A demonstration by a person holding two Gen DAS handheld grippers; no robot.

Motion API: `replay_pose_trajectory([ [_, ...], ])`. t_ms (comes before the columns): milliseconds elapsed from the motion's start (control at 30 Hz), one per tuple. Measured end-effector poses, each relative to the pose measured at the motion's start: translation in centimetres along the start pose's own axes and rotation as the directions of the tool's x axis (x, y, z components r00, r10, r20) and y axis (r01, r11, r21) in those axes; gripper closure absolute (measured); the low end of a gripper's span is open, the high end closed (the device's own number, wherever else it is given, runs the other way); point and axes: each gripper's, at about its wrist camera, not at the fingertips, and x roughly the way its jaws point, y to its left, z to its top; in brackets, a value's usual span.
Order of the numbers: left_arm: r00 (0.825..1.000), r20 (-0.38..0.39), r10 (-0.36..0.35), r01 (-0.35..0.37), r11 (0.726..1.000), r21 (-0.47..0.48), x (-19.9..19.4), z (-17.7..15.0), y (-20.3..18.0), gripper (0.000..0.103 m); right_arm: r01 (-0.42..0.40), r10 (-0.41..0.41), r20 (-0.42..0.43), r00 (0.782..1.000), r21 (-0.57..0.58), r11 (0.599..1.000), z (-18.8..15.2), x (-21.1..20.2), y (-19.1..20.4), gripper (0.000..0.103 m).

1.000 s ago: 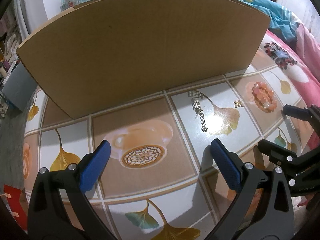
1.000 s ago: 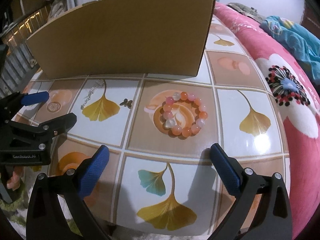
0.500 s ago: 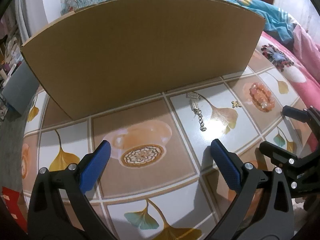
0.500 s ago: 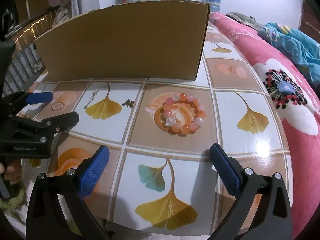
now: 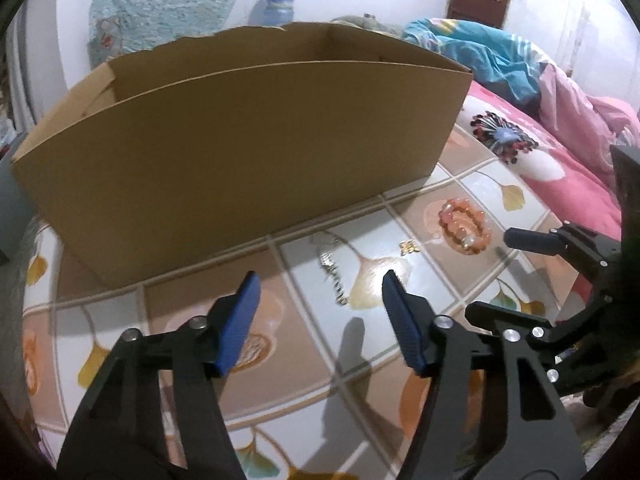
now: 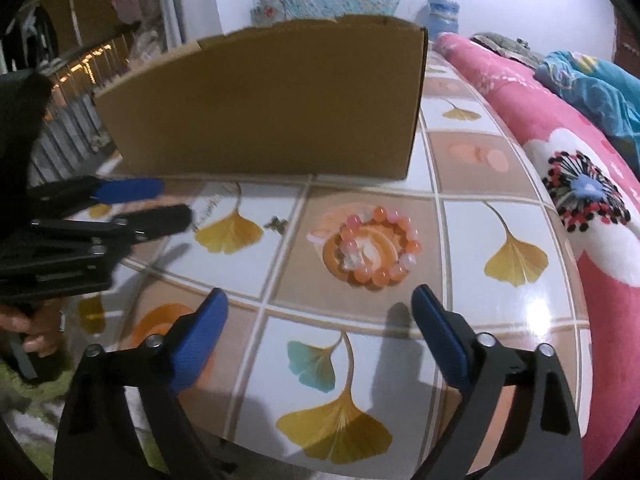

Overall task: Organize jewelry
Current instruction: 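Lower the left gripper onto the silver chain keychain and close, then lift the silver keychain with the left gripper and carry it over the box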

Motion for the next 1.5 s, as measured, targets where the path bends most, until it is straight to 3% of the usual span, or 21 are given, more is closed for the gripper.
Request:
replay_pose_trajectory([
  [67, 1.000, -0.014, -0.003, 0.003, 1.000, 0.011, 0.7, 0.1, -0.6, 0.054, -0.014, 0.014, 0.017, 1.000, -0.005, 1.000, 0.2, -0.1, 0.0, 0.019],
  [233, 0.997, -0.071, 0.039, -0.033, 0.997, 0.075, 2.3, 0.5, -1.6, 0.077, -0.030, 0.032, 0.050, 0.998, -0.032, 0.999, 0.4, -0.1, 0.2, 0.024],
  [300, 0.994, -0.080, 0.070, -0.060, 0.992, 0.115, 2.5, 0.6, -2.1, 0.079, -0.033, 0.035, 0.054, 0.998, -0.038, 0.999, 0.4, -0.1, 0.3, 0.025],
  [367, 0.994, -0.089, 0.062, -0.052, 0.991, 0.120, 2.6, 0.6, -2.3, 0.087, -0.037, 0.040, 0.055, 0.998, -0.042, 0.998, 0.5, 0.1, 0.2, 0.026],
  [433, 0.993, -0.093, 0.076, -0.063, 0.989, 0.138, 2.6, 0.4, -2.5, 0.102, -0.049, 0.051, 0.057, 0.997, -0.038, 0.998, 0.6, 0.2, 0.1, 0.028],
  [633, 0.995, -0.084, 0.063, -0.056, 0.995, 0.083, 1.5, 0.4, -1.5, 0.103, -0.077, 0.080, 0.071, 0.994, -0.038, 0.996, 0.9, 0.2, 0.3, 0.029],
  [867, 1.000, -0.019, -0.024, 0.023, 1.000, -0.019, -1.5, 0.9, 0.6, 0.103, -0.092, 0.095, 0.096, 0.991, -0.033, 0.995, 1.1, -0.3, 0.5, 0.030],
  [1167, 0.998, 0.009, -0.068, 0.069, 0.995, -0.077, -1.7, 0.5, 1.5, 0.103, -0.122, 0.131, 0.107, 0.986, -0.088, 0.989, 2.2, -0.2, 1.8, 0.050],
  [1333, 0.995, 0.028, -0.092, 0.094, 0.992, -0.089, -1.7, 0.2, 1.9, 0.103, -0.097, 0.104, 0.067, 0.992, -0.108, 0.989, 3.4, 1.6, 2.5, 0.070],
  [1500, 0.993, 0.029, -0.115, 0.118, 0.987, -0.112, -1.5, -0.1, 2.3, 0.103, -0.069, 0.073, 0.034, 0.997, -0.097, 0.993, 3.6, 2.8, 2.9, 0.076],
])
